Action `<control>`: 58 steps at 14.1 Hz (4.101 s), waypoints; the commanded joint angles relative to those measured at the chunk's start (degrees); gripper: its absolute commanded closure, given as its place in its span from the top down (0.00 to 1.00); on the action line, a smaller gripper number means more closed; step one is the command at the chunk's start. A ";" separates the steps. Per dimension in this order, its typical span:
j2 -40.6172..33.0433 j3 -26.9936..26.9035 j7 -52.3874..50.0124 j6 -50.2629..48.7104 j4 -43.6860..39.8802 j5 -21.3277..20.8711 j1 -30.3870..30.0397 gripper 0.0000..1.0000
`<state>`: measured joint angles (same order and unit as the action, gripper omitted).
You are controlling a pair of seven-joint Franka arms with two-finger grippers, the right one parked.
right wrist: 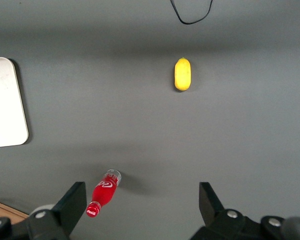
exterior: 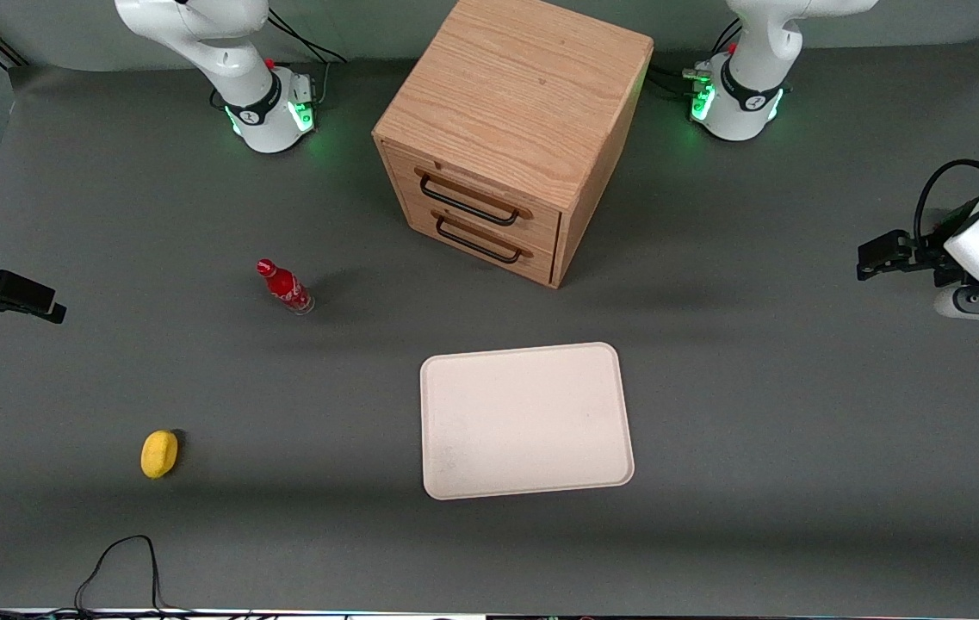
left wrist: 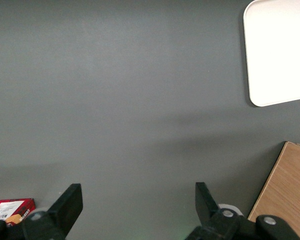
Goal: Place red cookie box on tray
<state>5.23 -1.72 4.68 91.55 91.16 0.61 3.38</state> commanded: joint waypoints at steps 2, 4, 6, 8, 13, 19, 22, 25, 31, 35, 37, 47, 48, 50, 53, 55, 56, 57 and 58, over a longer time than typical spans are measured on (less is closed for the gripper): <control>-0.31 -0.30 0.25 -1.72 -0.37 -0.79 0.22 1.00; -0.13 -0.57 0.07 -1.72 -0.63 -0.87 0.05 1.00; -0.13 -0.92 0.50 -1.90 -0.37 -0.96 -2.31 1.00; -0.22 -1.01 1.82 -1.81 -0.45 -1.05 -7.66 1.00; 0.66 -1.01 24.53 0.47 -0.63 -3.86 -24.96 1.00; 2.95 -1.01 40.94 2.59 -0.46 -3.69 -46.77 1.00; 2.60 -1.10 41.11 0.92 -0.28 -3.86 -52.40 1.00; 1.98 -1.18 38.84 -1.28 -0.10 -3.86 -56.72 1.00; 0.58 -1.18 5.23 -4.71 0.07 -3.16 -58.49 1.00; 0.22 -0.92 -20.53 -3.22 -0.02 -2.81 -57.88 1.00; 0.05 -0.92 -26.97 -1.73 0.07 -2.72 -57.87 1.00; -0.85 -0.92 -33.68 28.73 26.24 -2.46 -57.52 1.00; 1.34 -0.83 -33.68 33.04 27.57 -2.46 -57.52 1.00; 6.26 -0.83 -33.24 39.38 28.02 -2.46 -57.61 1.00; 11.46 -0.83 -32.89 48.70 29.77 -2.46 -57.70 1.00; 13.84 -0.66 -32.89 51.27 29.96 -2.46 -57.52 1.00; 14.72 -0.57 -32.89 51.97 29.96 -2.46 -57.52 1.00; 15.33 -0.57 -32.89 52.50 29.96 -2.46 -57.61 1.00; 15.51 -0.57 -32.89 52.68 29.96 -2.46 -57.52 1.00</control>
<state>21.14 -2.10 -27.90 143.36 120.57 -2.23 -54.53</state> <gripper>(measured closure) 0.000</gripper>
